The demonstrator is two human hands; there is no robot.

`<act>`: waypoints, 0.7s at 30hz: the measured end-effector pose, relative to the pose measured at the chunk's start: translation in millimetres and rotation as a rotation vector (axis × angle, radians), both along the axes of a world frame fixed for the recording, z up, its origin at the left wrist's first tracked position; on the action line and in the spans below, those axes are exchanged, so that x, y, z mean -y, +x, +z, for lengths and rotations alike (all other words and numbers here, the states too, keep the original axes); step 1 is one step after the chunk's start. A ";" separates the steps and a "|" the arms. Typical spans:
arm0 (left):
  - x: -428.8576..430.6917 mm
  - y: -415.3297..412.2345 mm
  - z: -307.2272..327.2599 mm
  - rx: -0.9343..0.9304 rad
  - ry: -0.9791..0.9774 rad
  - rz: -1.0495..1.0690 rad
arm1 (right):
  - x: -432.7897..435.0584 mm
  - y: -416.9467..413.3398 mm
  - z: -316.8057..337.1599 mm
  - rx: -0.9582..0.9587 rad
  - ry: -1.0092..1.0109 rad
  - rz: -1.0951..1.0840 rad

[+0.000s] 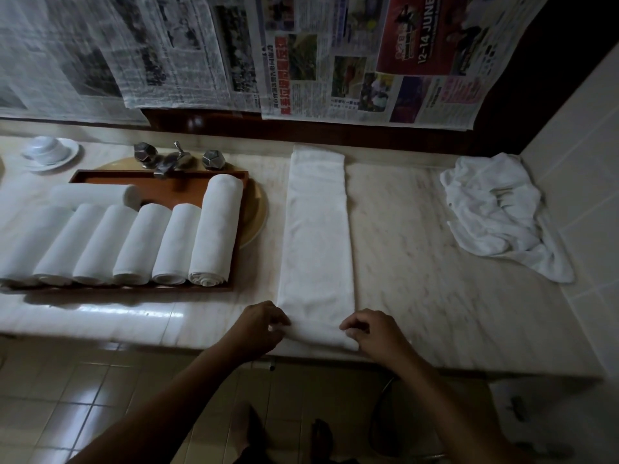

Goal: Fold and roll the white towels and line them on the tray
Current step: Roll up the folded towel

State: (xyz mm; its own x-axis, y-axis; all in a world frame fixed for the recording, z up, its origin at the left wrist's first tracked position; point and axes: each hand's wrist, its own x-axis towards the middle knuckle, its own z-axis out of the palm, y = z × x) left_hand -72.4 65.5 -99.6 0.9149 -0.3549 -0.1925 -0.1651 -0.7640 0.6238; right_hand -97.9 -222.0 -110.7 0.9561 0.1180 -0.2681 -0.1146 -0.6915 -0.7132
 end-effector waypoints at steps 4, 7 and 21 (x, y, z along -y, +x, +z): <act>-0.3 5.9 -1.0 -0.023 0.017 0.023 | -20.3 -17.1 -2.9 0.215 -0.134 0.031; -1.7 10.2 -0.9 -0.045 0.034 0.032 | -34.3 -25.8 -10.2 0.355 -0.295 0.228; 26.4 -25.6 -20.5 0.137 0.220 -0.267 | -36.2 -4.7 18.5 0.069 -0.263 0.303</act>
State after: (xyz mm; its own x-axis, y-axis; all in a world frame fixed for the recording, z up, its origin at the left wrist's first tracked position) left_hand -98.0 39.1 -120.1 0.8184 -0.5479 -0.1732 -0.4469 -0.7963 0.4076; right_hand -102.7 -185.8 -92.2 0.9054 0.3328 -0.2634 0.1639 -0.8466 -0.5064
